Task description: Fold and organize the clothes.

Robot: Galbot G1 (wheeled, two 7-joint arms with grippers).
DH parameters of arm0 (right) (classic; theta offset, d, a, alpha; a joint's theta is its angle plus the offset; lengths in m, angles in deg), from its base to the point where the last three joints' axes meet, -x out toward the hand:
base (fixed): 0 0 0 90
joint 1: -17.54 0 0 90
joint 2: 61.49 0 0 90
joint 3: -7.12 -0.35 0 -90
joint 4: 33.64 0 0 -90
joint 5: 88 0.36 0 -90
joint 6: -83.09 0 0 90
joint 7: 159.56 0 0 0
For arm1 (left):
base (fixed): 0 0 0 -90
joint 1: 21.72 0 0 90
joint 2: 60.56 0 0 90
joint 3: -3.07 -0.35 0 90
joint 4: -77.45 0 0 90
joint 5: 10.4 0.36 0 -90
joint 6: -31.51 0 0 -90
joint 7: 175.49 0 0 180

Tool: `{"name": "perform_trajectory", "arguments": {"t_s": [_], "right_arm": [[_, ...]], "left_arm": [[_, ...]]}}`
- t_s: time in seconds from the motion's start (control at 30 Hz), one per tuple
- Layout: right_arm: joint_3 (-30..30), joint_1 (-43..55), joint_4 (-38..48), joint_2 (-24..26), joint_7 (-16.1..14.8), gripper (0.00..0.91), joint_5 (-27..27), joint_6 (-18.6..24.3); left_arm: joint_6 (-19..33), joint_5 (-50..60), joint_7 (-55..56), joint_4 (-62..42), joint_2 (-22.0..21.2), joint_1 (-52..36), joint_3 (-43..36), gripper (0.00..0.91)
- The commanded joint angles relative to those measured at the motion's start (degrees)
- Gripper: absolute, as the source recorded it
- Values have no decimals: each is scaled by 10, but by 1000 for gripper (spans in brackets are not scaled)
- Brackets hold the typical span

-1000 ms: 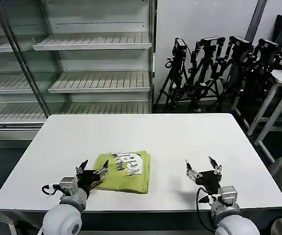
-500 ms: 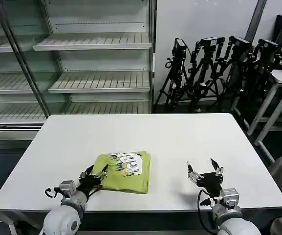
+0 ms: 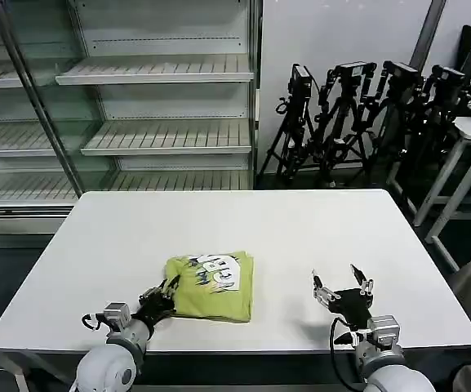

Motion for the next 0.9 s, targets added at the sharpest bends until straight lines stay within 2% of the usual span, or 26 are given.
{"name": "perform_trajectory", "arguments": {"t_s": [0.03, 0.1, 0.2, 0.33, 0.5, 0.63, 0.7, 0.77, 0.83, 0.9], "right_arm": [[6, 4, 4, -2, 0, 907, 0, 0], [8, 5, 4, -2, 0, 907, 0, 0], [12, 9, 6, -2, 0, 907, -1, 0], [15, 16, 11, -2, 0, 907, 0, 0], [26, 26, 18, -5, 0, 907, 0, 0], [31, 30, 21, -5, -1, 907, 1, 1], [31, 31, 22, -4, -1, 907, 2, 2], [30, 30, 22, -4, -1, 907, 2, 4], [29, 27, 22, -5, -1, 907, 2, 6], [28, 20, 22, -7, -1, 907, 1, 8]], "left_arm": [[-1, 48, -17, -2, 15, 1, 10, 0], [-8, 65, -20, 2, 28, 0, 25, 0], [-24, 88, -26, 11, 82, -2, 68, 0], [-53, 107, -50, 19, 186, 12, 183, 0], [-66, 114, -94, 8, 321, 77, 341, 0], [-62, 161, -144, -10, 396, 143, 439, 0], [-56, 214, -166, -11, 410, 154, 459, 0], [-43, 251, -172, 11, 406, 152, 447, 0], [-43, 264, -153, 52, 368, 141, 382, 0], [-39, 289, -130, 145, 280, 145, 295, 0]]}}
